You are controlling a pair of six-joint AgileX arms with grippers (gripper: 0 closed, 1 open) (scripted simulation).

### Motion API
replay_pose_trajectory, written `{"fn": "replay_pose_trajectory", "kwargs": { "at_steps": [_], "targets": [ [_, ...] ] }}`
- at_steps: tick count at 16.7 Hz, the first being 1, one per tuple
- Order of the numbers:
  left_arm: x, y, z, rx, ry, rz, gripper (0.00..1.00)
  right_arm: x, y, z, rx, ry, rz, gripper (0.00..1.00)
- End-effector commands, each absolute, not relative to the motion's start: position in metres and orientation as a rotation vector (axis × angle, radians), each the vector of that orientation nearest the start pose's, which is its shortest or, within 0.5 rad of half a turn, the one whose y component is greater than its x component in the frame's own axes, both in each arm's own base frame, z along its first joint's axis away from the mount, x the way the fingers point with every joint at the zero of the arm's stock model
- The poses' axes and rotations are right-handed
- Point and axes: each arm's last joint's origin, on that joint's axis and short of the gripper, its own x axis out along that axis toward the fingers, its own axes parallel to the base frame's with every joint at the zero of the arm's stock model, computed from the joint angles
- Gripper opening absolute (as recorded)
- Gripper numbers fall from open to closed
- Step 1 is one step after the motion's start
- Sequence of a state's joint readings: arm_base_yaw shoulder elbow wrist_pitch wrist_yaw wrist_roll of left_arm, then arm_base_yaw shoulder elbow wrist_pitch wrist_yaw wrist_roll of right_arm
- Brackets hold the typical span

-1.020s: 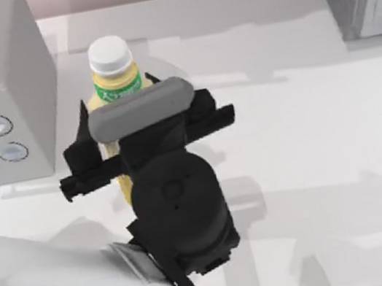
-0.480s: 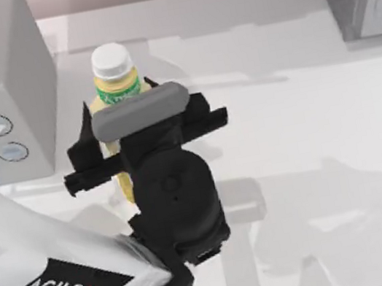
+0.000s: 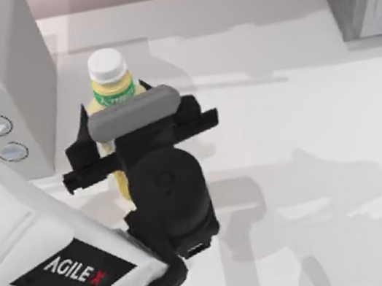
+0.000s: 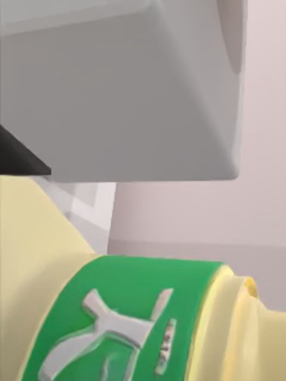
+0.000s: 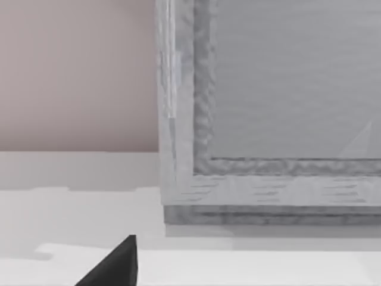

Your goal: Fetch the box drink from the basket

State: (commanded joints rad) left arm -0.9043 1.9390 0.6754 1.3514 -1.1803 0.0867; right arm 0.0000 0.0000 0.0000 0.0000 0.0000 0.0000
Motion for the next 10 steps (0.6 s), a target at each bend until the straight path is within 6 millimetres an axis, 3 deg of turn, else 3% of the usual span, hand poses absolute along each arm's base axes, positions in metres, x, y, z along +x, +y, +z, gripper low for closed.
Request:
{"fn": "replay_pose_trajectory", "kwargs": {
  "at_steps": [10],
  "targets": [
    [0.2283,-0.2406,0.1365,0.002,-0.018,0.299,0.75,0.1057,-0.0012,0.16,0.0,0.0,0.0,1.0]
  ]
}}
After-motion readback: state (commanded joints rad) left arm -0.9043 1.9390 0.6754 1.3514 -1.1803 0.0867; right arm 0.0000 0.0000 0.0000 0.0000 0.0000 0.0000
